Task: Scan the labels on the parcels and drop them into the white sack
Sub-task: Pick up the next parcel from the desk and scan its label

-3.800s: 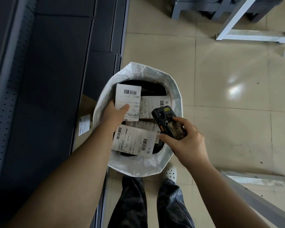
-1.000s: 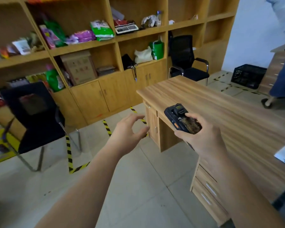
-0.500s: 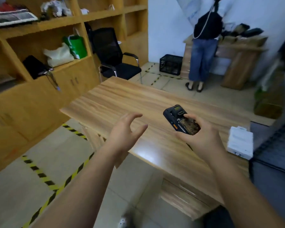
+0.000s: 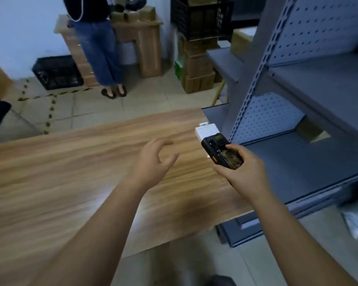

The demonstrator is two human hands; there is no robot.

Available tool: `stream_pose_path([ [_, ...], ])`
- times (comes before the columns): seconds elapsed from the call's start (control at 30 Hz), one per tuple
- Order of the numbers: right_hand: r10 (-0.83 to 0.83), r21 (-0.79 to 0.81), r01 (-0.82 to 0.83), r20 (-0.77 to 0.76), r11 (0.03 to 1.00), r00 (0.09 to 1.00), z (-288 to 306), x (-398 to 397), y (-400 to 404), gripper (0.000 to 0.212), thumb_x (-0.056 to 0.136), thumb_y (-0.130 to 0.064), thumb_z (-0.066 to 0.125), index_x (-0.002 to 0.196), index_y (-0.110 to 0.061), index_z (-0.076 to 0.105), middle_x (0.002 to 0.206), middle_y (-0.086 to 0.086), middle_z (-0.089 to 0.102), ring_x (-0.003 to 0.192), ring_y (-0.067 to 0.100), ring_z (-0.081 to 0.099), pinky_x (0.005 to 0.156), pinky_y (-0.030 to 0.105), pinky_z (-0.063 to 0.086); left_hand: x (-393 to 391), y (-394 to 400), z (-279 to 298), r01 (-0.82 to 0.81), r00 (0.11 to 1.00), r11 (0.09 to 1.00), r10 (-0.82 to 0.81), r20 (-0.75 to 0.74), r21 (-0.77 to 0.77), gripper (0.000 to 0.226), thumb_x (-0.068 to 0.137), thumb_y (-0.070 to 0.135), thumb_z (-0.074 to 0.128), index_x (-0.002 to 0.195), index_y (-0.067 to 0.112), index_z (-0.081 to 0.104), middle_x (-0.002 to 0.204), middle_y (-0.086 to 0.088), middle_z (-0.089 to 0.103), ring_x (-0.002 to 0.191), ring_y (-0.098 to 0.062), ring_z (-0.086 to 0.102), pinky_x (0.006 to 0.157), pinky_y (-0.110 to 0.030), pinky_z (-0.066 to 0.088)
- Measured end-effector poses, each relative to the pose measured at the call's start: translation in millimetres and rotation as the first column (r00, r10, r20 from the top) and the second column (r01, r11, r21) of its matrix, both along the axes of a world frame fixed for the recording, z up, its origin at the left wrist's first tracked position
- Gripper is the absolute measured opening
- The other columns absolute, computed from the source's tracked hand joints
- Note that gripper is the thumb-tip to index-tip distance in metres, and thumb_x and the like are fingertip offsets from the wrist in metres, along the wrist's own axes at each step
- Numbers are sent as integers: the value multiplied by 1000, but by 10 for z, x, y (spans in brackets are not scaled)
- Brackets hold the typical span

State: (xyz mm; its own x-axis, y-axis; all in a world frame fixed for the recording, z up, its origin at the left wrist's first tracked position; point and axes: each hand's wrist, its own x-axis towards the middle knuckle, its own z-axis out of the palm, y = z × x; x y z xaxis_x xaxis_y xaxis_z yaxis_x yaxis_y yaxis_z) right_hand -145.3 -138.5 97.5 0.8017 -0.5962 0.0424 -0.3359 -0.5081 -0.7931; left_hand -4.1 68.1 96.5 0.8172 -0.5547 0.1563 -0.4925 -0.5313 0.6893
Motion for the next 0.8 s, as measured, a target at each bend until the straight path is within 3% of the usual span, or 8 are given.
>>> stream_pose_path([
  [0.2, -154, 2, 155, -122, 988, 981, -411, 1, -277, 63, 68, -46, 84, 126, -41, 59, 115, -14, 63, 106, 8, 58, 91, 31, 51, 309, -477, -527, 129, 989, 990, -124, -82, 62, 33, 90, 28, 68, 120, 12, 65, 124, 1, 61, 118, -13, 54, 96, -16, 33],
  [0.4, -220, 46, 229, -152, 972, 964, -719, 221, -540, 64, 71, -45, 84, 129, -39, 58, 115, -17, 61, 105, 5, 57, 92, 28, 50, 622, -1010, -941, 185, 974, 973, -162, -158, 136, 41, 92, 32, 65, 129, 17, 58, 134, 7, 51, 117, -9, 49, 92, -20, 36],
  [0.53, -237, 56, 250, -170, 967, 957, -906, 343, -752, 64, 71, -43, 85, 129, -37, 59, 115, -19, 59, 105, 2, 55, 95, 25, 47, 854, -1537, -1271, 236, 966, 946, -204, -156, 223, 55, 91, 39, 64, 139, 18, 50, 147, 5, 42, 132, -19, 42, 106, -30, 37],
  [0.6, -252, 47, 263, -176, 964, 952, -1001, 378, -859, 62, 72, -42, 85, 128, -37, 59, 114, -20, 58, 105, 1, 55, 94, 24, 47, 936, -1819, -1454, 279, 958, 914, -242, -156, 296, 60, 91, 45, 61, 144, 20, 45, 154, 4, 34, 139, -22, 35, 112, -41, 34],
  [0.8, -304, 74, 320, -167, 945, 938, -1182, 501, -977, 57, 71, -40, 86, 121, -45, 59, 108, -28, 58, 97, -8, 56, 84, 9, 41, 1084, -2176, -1836, 414, 895, 725, -434, -100, 550, 68, 98, 51, 47, 155, 23, 23, 165, 3, 11, 152, -21, 4, 121, -45, 11],
])
